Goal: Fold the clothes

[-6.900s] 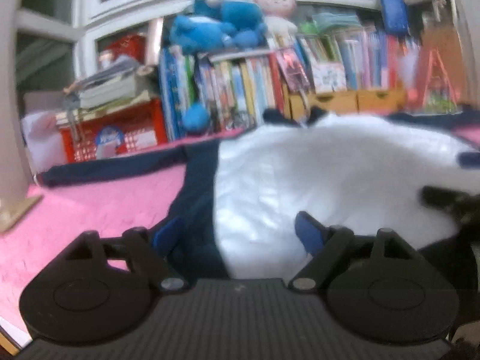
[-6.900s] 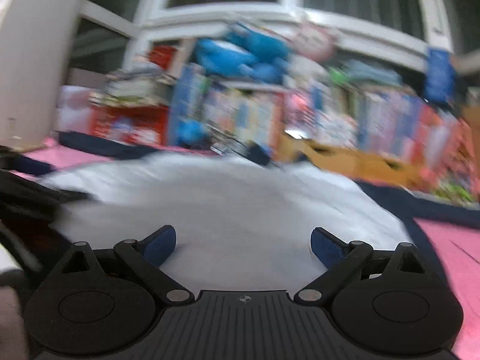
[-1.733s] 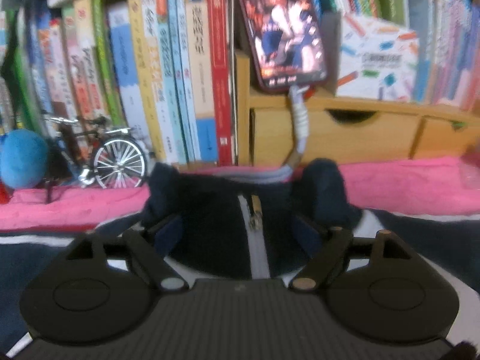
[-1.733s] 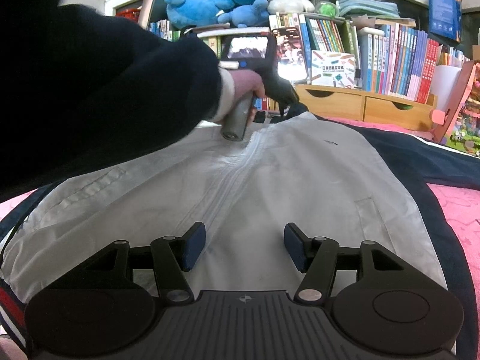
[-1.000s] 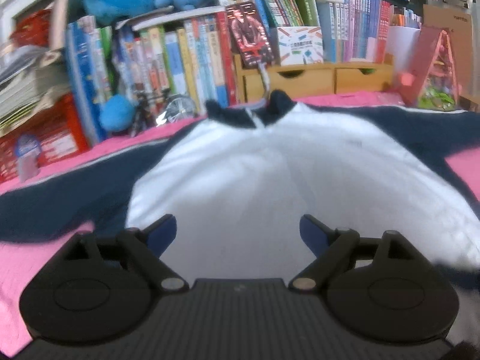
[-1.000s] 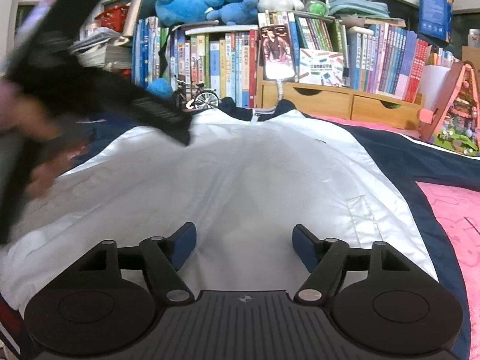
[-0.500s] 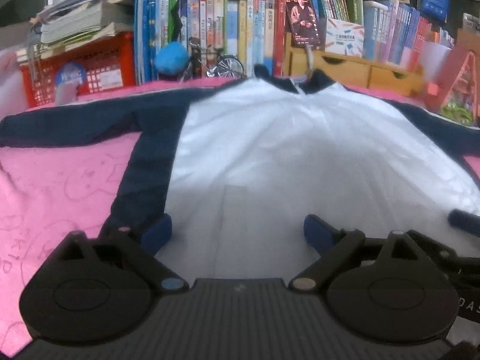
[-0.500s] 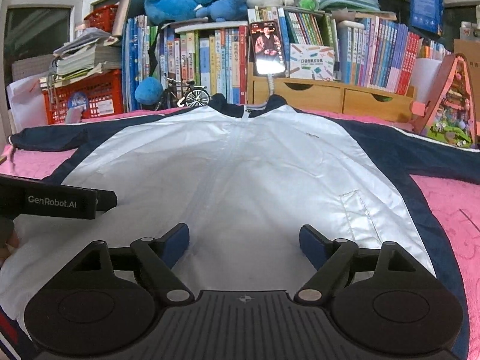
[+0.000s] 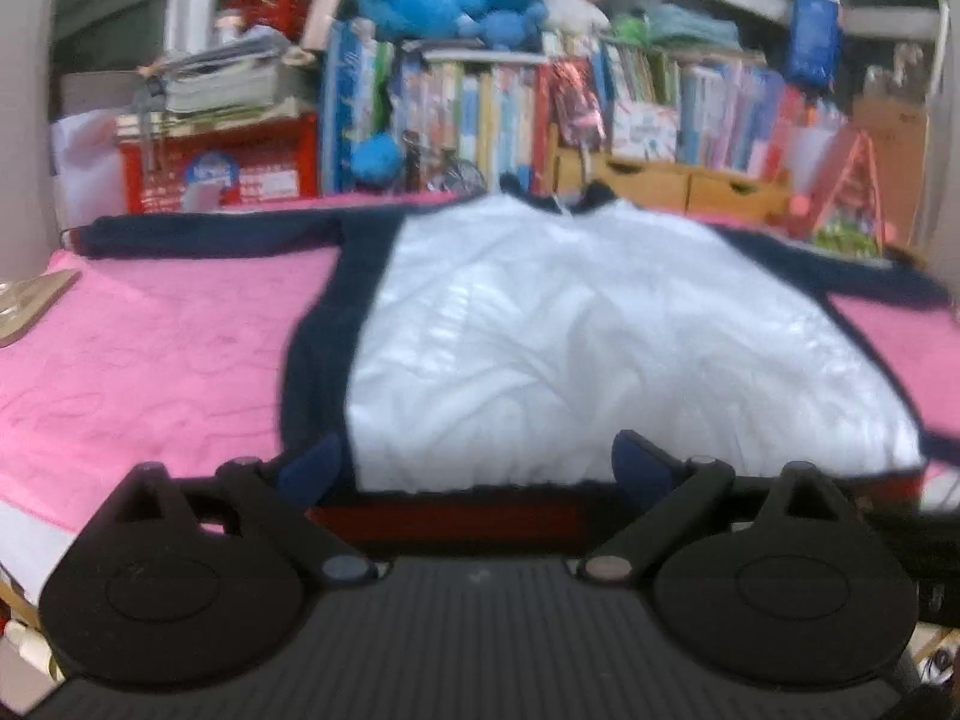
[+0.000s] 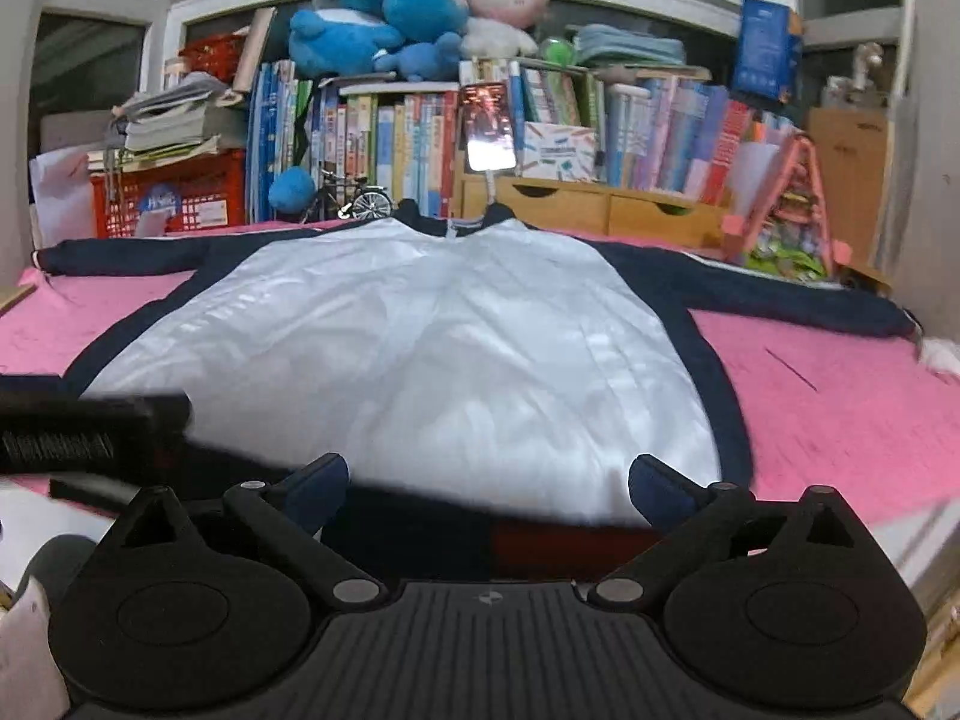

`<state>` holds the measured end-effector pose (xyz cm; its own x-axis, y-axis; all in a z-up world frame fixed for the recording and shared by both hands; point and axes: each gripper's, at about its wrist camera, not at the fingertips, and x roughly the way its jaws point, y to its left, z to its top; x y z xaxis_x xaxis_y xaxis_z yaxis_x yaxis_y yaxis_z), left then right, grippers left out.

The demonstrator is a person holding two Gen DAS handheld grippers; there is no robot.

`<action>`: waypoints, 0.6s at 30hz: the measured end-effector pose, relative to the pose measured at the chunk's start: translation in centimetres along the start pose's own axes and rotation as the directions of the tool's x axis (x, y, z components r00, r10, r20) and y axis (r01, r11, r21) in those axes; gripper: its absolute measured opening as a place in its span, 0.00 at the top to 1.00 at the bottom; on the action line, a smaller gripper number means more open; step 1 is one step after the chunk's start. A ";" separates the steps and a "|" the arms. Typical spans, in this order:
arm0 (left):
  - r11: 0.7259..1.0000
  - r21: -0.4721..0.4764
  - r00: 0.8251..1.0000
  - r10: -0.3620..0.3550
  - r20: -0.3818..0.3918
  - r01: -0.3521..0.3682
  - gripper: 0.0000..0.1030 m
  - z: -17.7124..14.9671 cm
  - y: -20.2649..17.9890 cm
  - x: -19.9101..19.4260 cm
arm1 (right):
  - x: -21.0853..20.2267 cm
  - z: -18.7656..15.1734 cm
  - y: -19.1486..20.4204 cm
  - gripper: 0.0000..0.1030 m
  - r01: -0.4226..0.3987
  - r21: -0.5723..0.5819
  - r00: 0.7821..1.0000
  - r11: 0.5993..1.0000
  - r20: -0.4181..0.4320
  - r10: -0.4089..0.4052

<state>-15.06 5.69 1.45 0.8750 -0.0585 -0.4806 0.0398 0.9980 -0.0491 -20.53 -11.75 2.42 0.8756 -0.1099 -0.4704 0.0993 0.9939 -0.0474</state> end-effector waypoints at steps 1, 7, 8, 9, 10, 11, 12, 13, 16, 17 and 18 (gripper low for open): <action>1.000 -0.007 1.000 0.013 0.005 -0.013 0.02 0.2 0.1 -0.1 | -0.3 -0.1 -0.1 0.02 0.015 0.009 1.000 1.000 -0.004 -0.015; 0.998 -0.026 0.998 0.054 -0.045 -0.055 0.02 -0.1 0.4 0.9 | 0.5 -0.5 -1.6 0.02 0.109 0.099 0.992 0.989 -0.069 -0.102; 0.998 -0.026 0.996 0.057 -0.062 -0.059 0.02 -0.3 0.3 1.2 | 0.7 -0.7 -1.9 0.02 0.109 0.109 0.992 0.988 -0.081 -0.100; 0.998 -0.027 0.995 0.060 -0.080 -0.063 0.02 -0.4 0.3 1.5 | 0.8 -0.9 -1.9 0.02 0.111 0.112 0.991 0.987 -0.087 -0.102; 0.997 -0.024 0.994 0.065 -0.092 -0.068 0.02 -0.5 0.2 1.7 | 0.8 -0.9 -1.9 0.02 0.115 0.111 0.991 0.987 -0.088 -0.105; 0.997 -0.019 0.992 0.072 -0.100 -0.074 0.02 -0.6 0.1 1.8 | 0.9 -1.0 -2.0 0.02 0.118 0.111 0.990 0.987 -0.090 -0.108; 0.997 -0.012 0.991 0.080 -0.105 -0.082 0.01 -0.7 0.0 1.9 | 0.9 -1.1 -2.0 0.02 0.121 0.109 0.990 0.987 -0.090 -0.112; 0.995 -0.004 0.990 0.095 -0.107 -0.096 0.00 -0.9 -0.2 1.8 | 0.8 -1.1 -1.9 0.02 0.127 0.105 0.989 0.986 -0.088 -0.118; 0.991 0.017 0.985 0.131 -0.111 -0.130 0.00 -1.3 -0.5 1.2 | 0.7 -1.1 -1.7 0.02 0.139 0.097 0.988 0.986 -0.081 -0.131; 0.992 0.018 0.985 0.129 -0.111 -0.128 0.00 -1.4 -0.5 1.0 | 0.6 -1.0 -1.6 0.02 0.141 0.095 0.988 0.985 -0.079 -0.134; 0.992 0.017 0.986 0.126 -0.112 -0.125 0.00 -1.4 -0.4 0.9 | 0.6 -1.0 -1.6 0.02 0.142 0.094 0.988 0.985 -0.079 -0.135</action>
<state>-14.96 5.18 -0.22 0.8134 0.0655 -0.5780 -0.0618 0.9977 0.0262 -20.68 -13.36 1.30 0.8138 -0.2423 -0.5282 0.2667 0.9633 -0.0309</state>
